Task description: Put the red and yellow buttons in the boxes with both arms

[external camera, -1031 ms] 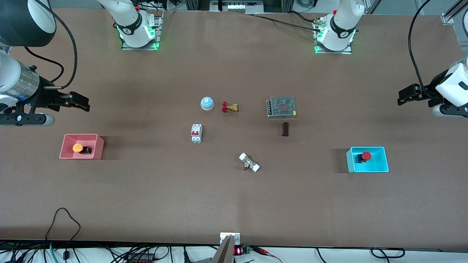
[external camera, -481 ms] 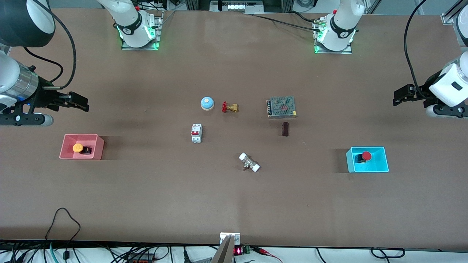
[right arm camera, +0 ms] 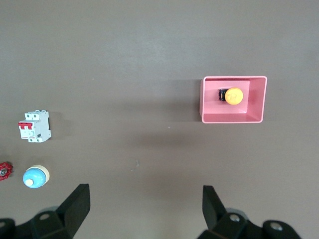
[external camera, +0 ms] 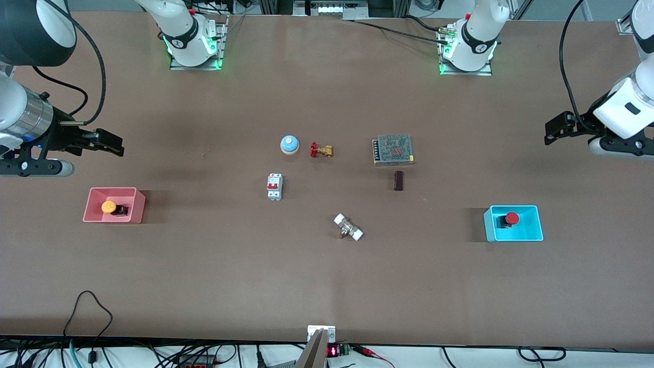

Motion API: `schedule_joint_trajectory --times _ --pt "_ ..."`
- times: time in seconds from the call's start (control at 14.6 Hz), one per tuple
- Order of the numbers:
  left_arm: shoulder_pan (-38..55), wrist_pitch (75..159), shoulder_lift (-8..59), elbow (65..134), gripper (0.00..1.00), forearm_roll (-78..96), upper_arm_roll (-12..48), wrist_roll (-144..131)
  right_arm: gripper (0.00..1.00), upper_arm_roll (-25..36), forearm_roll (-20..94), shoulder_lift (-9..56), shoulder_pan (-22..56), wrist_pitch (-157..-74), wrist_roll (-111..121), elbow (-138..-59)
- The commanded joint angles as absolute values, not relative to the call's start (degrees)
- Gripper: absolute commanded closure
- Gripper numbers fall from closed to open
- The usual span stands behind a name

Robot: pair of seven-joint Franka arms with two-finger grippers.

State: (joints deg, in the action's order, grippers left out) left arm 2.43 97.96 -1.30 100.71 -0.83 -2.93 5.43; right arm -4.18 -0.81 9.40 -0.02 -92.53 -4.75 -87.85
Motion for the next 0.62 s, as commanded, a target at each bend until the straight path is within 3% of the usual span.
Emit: schedule_joint_trajectory --times 0.0,0.55 --pt "2.5 97.4 -2.7 102.0 0.0 -1.6 -3.0 4.7 0.0 -4.0 -0.3 10.0 -0.1 -91.2 -5.5 -86.4" --pt "2.6 97.3 -2.6 101.9 0.0 -1.8 -2.9 4.8 0.0 -4.0 -0.3 10.0 -0.5 -91.2 -5.2 -86.4"
